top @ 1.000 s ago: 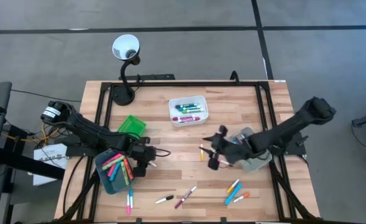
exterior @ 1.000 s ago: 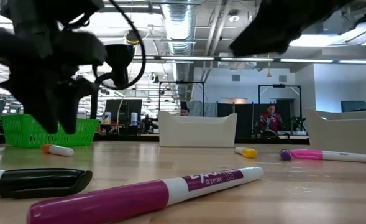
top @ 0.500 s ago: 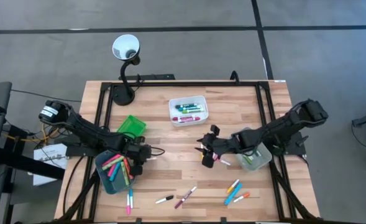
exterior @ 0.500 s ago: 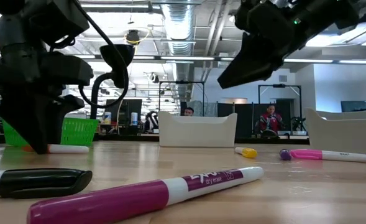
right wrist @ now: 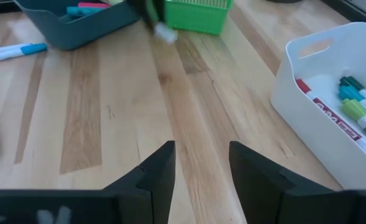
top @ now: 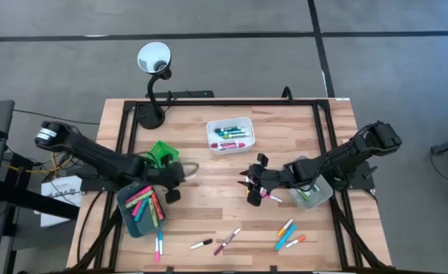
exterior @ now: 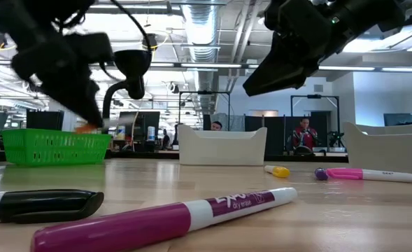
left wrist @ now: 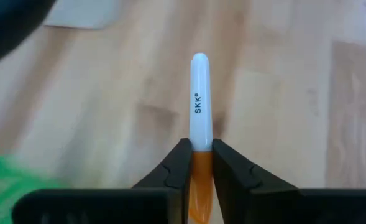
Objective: Pick & Place Markers
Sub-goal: Put the small orange highlighter pen into the green bin
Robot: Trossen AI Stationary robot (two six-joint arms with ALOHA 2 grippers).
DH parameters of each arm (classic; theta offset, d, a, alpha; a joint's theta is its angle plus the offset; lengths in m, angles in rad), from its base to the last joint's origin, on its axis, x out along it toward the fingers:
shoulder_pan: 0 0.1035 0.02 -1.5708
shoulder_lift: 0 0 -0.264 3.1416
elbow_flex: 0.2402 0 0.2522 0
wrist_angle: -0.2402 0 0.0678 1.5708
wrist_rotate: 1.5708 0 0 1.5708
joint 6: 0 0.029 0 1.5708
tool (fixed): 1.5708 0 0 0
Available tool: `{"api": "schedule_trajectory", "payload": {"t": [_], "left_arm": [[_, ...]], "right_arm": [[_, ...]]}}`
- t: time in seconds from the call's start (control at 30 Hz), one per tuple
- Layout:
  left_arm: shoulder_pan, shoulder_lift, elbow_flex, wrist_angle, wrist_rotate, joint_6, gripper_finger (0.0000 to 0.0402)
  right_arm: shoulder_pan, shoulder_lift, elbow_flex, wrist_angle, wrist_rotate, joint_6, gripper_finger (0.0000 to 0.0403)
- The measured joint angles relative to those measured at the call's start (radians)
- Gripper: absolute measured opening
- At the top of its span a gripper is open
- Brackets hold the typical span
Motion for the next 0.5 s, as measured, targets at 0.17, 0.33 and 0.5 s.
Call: {"api": "schedule_trajectory", "payload": {"t": [0.17, 0.33, 0.5], "left_arm": [[0.069, -0.176, 0.024, -0.269, -0.073, -0.101, 0.004], [0.148, -0.293, 0.024, -0.501, -0.092, -0.265, 0.0048], [0.233, -0.31, -0.037, -0.571, -0.012, -0.374, 0.0049]], "right_arm": [[0.002, 0.001, 0.0, 0.003, 0.0, 0.0, 0.0139], [0.003, 0.004, 0.0, 0.007, 0.0, 0.001, 0.0137], [0.002, 0.004, 0.0, 0.007, 0.0, 0.001, 0.0137]]}}
